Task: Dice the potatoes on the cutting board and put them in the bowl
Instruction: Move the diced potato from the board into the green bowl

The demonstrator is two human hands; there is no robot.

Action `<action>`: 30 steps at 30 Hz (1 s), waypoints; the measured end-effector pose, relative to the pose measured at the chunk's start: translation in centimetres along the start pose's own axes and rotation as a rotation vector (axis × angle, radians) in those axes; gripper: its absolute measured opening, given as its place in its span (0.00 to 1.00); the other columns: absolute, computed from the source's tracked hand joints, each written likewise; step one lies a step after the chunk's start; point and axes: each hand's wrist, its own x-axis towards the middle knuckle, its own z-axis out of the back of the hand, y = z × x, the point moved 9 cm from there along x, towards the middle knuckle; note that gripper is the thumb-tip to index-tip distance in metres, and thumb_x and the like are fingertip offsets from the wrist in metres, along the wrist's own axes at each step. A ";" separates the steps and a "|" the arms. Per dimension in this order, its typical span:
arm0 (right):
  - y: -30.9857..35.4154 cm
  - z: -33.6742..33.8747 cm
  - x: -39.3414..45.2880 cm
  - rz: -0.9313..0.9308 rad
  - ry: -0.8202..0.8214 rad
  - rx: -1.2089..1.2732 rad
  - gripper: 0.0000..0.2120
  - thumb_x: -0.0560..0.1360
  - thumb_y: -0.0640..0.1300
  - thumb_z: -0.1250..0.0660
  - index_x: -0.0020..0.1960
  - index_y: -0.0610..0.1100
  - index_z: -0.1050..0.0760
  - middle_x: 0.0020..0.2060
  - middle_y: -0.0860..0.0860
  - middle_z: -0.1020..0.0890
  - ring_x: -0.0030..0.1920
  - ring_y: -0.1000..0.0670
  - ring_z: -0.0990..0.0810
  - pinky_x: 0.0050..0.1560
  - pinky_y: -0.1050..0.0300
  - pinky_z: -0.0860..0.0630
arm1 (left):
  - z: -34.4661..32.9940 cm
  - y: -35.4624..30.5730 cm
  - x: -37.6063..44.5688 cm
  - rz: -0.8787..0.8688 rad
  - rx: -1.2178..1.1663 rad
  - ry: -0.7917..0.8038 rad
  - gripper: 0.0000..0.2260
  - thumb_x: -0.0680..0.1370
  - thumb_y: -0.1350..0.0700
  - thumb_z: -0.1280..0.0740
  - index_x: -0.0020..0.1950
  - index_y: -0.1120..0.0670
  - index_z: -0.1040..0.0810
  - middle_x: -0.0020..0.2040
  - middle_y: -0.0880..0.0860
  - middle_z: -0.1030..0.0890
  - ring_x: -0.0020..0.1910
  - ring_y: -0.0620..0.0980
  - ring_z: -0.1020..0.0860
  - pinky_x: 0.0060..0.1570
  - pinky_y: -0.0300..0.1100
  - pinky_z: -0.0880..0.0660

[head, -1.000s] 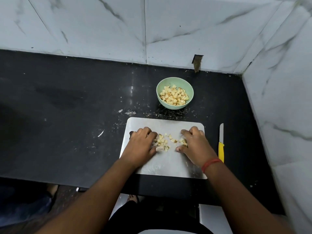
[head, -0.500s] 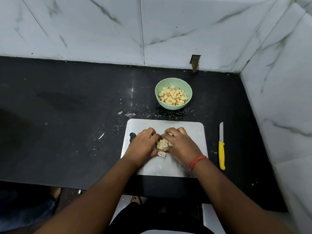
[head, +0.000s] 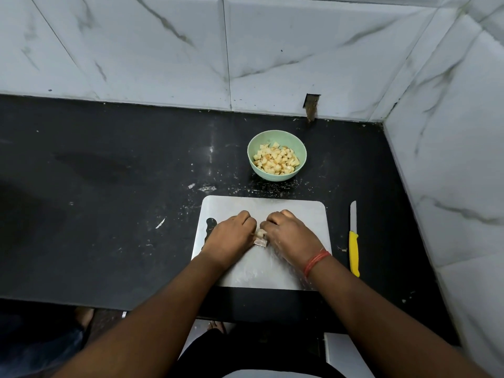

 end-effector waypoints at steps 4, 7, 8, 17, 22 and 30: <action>-0.6 0.3 0.6 -0.029 0.079 0.053 0.10 0.76 0.41 0.34 0.56 0.46 0.20 0.45 0.48 0.22 0.49 0.46 0.24 0.46 0.52 0.24 | 0.0 0.6 0.2 0.041 -0.105 0.029 0.06 0.79 0.56 0.31 0.52 0.58 0.23 0.50 0.56 0.23 0.44 0.58 0.23 0.44 0.55 0.25; -2.3 1.0 0.7 -0.216 0.105 0.329 0.09 0.77 0.43 0.34 0.55 0.48 0.18 0.47 0.50 0.20 0.49 0.50 0.23 0.52 0.55 0.26 | 0.5 0.8 0.4 0.086 -0.197 0.000 0.04 0.79 0.57 0.30 0.51 0.57 0.23 0.48 0.52 0.23 0.44 0.56 0.23 0.45 0.52 0.26; -3.0 1.2 0.5 -0.289 0.096 0.433 0.08 0.76 0.43 0.32 0.52 0.49 0.17 0.45 0.51 0.18 0.47 0.52 0.21 0.52 0.56 0.25 | 0.7 0.9 0.5 0.112 -0.243 -0.006 0.03 0.79 0.58 0.30 0.49 0.56 0.23 0.46 0.50 0.24 0.44 0.54 0.23 0.45 0.50 0.27; -5.2 1.7 -2.1 -0.763 -0.013 1.544 0.07 0.74 0.35 0.29 0.52 0.37 0.19 0.41 0.42 0.16 0.41 0.46 0.17 0.38 0.57 0.20 | 2.4 1.5 2.1 0.484 -0.950 -0.117 0.11 0.79 0.49 0.26 0.42 0.52 0.24 0.32 0.47 0.23 0.29 0.42 0.29 0.33 0.38 0.29; -8.0 7.1 2.0 -0.677 -0.194 1.606 0.06 0.74 0.33 0.30 0.51 0.38 0.20 0.44 0.45 0.15 0.44 0.48 0.17 0.51 0.56 0.18 | 7.2 1.2 8.5 0.433 -0.912 -0.286 0.10 0.81 0.55 0.28 0.41 0.52 0.25 0.36 0.49 0.21 0.35 0.47 0.25 0.37 0.45 0.26; -10.8 8.0 11.4 -0.379 -0.008 0.231 0.11 0.76 0.37 0.38 0.56 0.42 0.20 0.52 0.44 0.19 0.53 0.42 0.21 0.52 0.53 0.25 | 7.5 2.6 15.8 0.490 -0.454 -0.044 0.12 0.83 0.45 0.35 0.57 0.53 0.19 0.53 0.53 0.15 0.52 0.53 0.18 0.53 0.49 0.21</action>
